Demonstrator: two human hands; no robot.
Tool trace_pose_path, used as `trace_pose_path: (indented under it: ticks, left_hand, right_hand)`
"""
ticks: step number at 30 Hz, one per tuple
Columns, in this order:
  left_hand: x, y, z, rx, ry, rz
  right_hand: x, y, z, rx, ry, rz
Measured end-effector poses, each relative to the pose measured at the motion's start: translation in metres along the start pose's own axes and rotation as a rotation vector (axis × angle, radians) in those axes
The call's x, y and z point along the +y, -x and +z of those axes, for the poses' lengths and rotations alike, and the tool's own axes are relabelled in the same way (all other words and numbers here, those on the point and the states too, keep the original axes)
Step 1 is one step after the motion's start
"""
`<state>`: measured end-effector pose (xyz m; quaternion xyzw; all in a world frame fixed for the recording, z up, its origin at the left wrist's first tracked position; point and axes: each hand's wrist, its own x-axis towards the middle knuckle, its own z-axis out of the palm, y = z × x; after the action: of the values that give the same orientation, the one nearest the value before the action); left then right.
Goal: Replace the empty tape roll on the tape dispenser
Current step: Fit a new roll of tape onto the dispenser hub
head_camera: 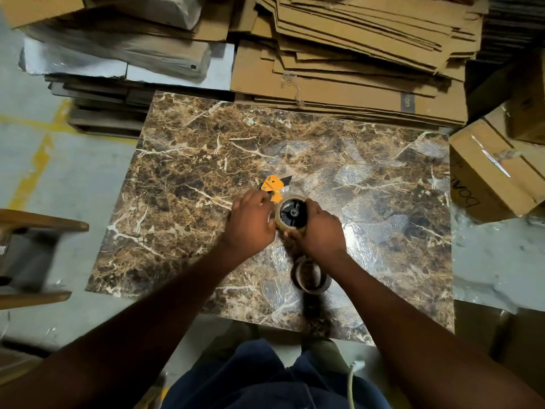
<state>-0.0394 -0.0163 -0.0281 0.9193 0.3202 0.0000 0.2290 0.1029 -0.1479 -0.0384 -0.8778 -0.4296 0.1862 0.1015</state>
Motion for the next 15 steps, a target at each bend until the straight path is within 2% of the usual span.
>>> trace_pose_path:
  ticks: [2, 7, 11, 15]
  left_hand:
    - [0.002, 0.004, 0.009, -0.054, -0.054, -0.012]
    - [0.010, -0.003, 0.011, -0.011, -0.090, -0.143]
    - [0.006, -0.003, 0.019, -0.121, -0.034, -0.194]
    - [0.003, -0.004, 0.024, -0.125, 0.008, -0.230]
  right_hand:
    - [0.001, 0.001, -0.001, 0.004, -0.004, 0.005]
    - [-0.001, 0.001, -0.002, 0.003, -0.013, 0.021]
    - [-0.003, 0.002, -0.002, -0.028, -0.025, 0.039]
    - [-0.003, 0.001, -0.002, -0.031, -0.030, 0.037]
